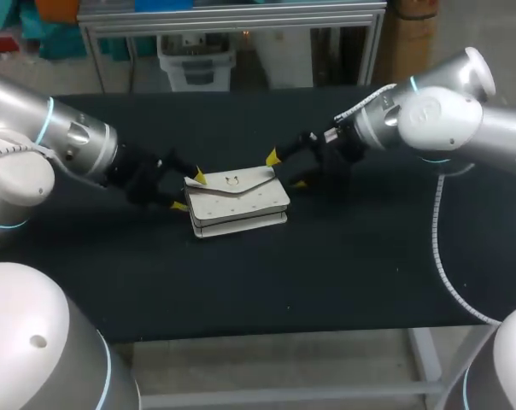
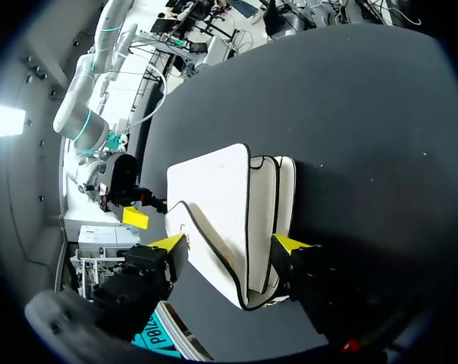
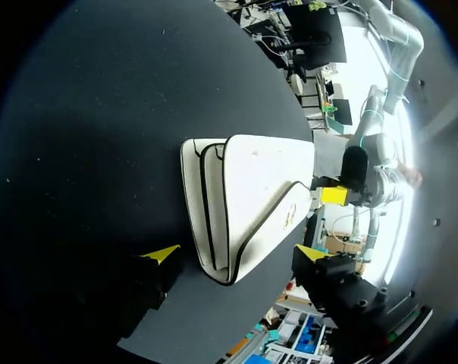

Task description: Pick up the bag, open it, inspect its contents, close it, and place it on the opposite side

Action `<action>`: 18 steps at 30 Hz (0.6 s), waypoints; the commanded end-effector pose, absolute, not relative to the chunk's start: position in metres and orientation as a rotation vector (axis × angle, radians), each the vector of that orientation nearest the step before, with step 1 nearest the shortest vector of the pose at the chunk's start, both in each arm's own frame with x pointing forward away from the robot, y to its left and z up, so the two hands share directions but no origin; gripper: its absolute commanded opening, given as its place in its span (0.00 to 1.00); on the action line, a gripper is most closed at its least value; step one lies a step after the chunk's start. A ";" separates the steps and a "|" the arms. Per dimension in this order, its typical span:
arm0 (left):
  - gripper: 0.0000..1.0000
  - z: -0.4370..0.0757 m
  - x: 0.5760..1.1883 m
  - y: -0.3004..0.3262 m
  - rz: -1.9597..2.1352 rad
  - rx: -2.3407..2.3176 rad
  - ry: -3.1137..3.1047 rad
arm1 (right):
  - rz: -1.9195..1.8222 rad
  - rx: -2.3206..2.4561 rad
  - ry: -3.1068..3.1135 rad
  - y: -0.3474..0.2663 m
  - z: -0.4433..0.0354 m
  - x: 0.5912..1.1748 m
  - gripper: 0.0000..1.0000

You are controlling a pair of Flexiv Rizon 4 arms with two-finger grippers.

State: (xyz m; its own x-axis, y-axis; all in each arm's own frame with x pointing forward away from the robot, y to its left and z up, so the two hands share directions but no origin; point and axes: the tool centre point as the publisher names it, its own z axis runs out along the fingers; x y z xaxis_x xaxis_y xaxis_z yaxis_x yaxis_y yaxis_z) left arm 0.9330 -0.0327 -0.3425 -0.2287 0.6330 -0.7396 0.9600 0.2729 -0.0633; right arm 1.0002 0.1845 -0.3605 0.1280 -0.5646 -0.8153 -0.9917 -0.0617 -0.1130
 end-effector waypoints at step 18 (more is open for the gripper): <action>0.49 -0.359 0.943 -0.039 -0.702 1.436 1.957 | 0.929 -1.743 1.436 0.210 -0.366 0.999 0.52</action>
State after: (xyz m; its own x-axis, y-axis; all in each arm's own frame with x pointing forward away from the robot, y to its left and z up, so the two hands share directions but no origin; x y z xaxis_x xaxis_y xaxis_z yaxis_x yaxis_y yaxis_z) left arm 0.9389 -0.0379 -0.3534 -0.2340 0.6429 -0.7293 0.9583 0.2789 -0.0615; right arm 0.9922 0.2091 -0.3611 0.1326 -0.5117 -0.8488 -0.9884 -0.1322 -0.0748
